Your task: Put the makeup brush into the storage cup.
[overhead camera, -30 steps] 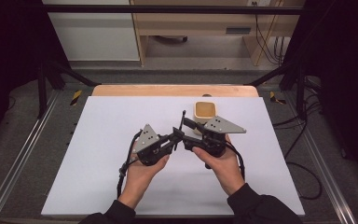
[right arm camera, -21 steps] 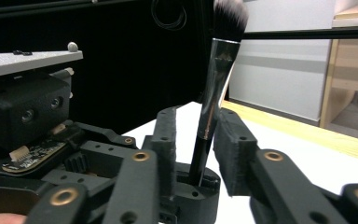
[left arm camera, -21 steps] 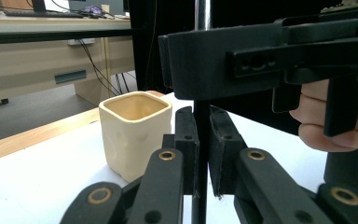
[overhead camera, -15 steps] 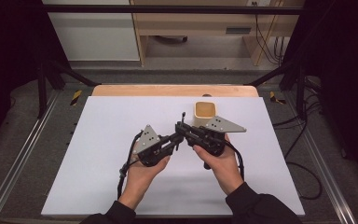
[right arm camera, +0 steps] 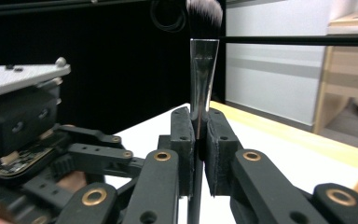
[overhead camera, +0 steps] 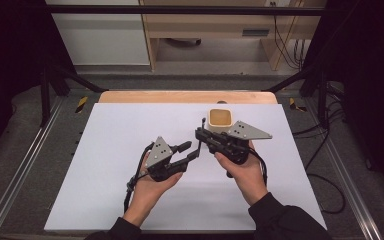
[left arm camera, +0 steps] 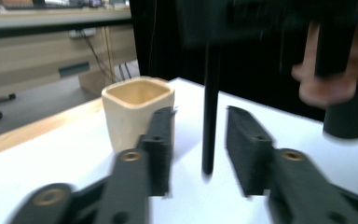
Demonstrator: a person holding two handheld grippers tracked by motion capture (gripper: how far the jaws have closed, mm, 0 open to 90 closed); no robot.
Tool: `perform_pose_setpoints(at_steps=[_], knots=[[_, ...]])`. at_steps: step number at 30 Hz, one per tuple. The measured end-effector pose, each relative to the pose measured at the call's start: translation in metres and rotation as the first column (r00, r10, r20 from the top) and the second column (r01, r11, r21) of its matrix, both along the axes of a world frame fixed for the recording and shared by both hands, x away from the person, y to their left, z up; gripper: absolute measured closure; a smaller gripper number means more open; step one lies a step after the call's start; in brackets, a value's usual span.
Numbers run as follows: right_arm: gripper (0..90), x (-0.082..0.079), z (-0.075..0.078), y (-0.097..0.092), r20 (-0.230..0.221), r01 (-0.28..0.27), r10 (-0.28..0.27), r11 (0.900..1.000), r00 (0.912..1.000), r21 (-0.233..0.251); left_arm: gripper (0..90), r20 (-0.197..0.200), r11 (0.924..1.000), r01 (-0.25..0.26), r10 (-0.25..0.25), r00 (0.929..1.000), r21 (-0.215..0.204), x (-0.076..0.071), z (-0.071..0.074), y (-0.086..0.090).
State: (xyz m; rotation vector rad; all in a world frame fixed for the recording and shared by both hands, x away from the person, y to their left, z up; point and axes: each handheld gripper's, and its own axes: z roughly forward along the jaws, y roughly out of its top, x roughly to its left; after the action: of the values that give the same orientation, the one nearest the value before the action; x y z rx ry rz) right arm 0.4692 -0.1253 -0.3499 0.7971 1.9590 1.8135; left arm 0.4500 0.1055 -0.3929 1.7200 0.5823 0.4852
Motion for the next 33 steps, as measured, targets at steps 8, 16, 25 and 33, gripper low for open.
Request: perform_pose_setpoints(at_steps=[8, 16, 25, 33], knots=[[83.4, 0.009, 0.006, -0.019, 0.027, 0.07, -0.069, 0.9967, 0.9972, -0.04, 32.5, -0.012, 0.9977, -0.066, 0.066, 0.9977, 0.013, 0.0, -0.007, 0.021], [83.5, 0.016, 0.008, -0.032, 0.047, 0.12, -0.116, 0.9893, 0.9921, -0.083, 22.2, -0.008, 0.9903, -0.128, 0.128, 0.9917, 0.055, -0.001, -0.025, 0.045], [83.4, 0.023, 0.007, -0.042, 0.047, 0.156, -0.152, 0.9834, 0.9873, -0.093, 15.8, 0.013, 0.9824, -0.172, 0.172, 0.985, 0.072, -0.002, -0.033, 0.07], [83.4, 0.025, 0.008, -0.047, 0.045, 0.177, -0.173, 0.9799, 0.9839, -0.093, 8.2, 0.018, 0.9804, -0.188, 0.187, 0.9822, 0.06, -0.007, -0.033, 0.083]])
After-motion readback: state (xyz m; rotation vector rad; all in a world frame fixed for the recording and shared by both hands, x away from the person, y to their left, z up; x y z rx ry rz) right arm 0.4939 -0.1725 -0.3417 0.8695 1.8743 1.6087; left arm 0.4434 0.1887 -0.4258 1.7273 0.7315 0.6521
